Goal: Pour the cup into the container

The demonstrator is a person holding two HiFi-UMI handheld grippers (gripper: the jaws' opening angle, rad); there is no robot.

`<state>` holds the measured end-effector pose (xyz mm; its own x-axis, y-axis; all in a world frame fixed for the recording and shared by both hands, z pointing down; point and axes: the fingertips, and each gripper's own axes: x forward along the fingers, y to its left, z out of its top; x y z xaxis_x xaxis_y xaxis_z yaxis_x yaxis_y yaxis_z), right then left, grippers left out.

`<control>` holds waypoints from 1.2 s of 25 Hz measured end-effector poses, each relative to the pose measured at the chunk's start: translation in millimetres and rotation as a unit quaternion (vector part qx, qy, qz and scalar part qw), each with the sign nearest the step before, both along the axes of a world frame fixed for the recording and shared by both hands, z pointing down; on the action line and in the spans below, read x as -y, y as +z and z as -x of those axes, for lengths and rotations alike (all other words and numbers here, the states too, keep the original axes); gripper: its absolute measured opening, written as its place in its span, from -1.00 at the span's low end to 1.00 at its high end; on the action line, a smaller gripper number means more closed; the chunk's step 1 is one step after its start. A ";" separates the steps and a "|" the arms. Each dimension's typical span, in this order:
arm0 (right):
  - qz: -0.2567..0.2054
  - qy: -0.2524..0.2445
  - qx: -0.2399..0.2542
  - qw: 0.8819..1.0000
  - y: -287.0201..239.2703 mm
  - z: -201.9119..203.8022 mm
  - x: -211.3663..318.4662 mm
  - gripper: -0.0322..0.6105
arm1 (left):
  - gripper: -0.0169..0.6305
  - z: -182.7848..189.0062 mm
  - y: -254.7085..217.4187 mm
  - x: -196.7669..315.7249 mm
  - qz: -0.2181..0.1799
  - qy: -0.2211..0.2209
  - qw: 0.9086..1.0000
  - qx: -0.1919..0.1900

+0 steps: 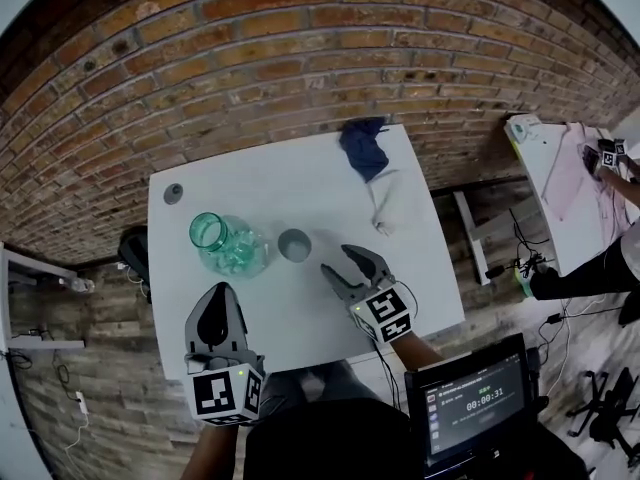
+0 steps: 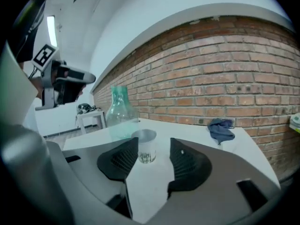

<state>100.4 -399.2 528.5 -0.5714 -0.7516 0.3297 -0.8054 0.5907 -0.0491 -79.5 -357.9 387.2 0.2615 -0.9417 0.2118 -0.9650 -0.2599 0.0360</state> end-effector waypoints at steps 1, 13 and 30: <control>-0.009 0.010 0.008 1.000 -11.9 -3.8 -3.6 -0.35 | -0.96 -2.4 1.4 -1.4 0.001 0.002 1.000 -0.003; -0.058 -0.012 0.033 0.998 -93.6 40.5 -85.2 -0.90 | -0.96 -18.7 1.7 -45.0 0.000 0.043 0.998 -0.039; -0.113 -0.030 0.022 0.993 -128.8 113.0 -283.1 -0.90 | -0.96 53.1 1.7 -242.5 -0.021 0.051 0.998 -0.042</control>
<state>-12.6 -116.1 399.7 -0.6271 -0.7682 0.1289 -0.7689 0.6370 0.0556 -132.5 -115.4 388.9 0.3721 -0.9166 0.1459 -0.9272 -0.3601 0.1026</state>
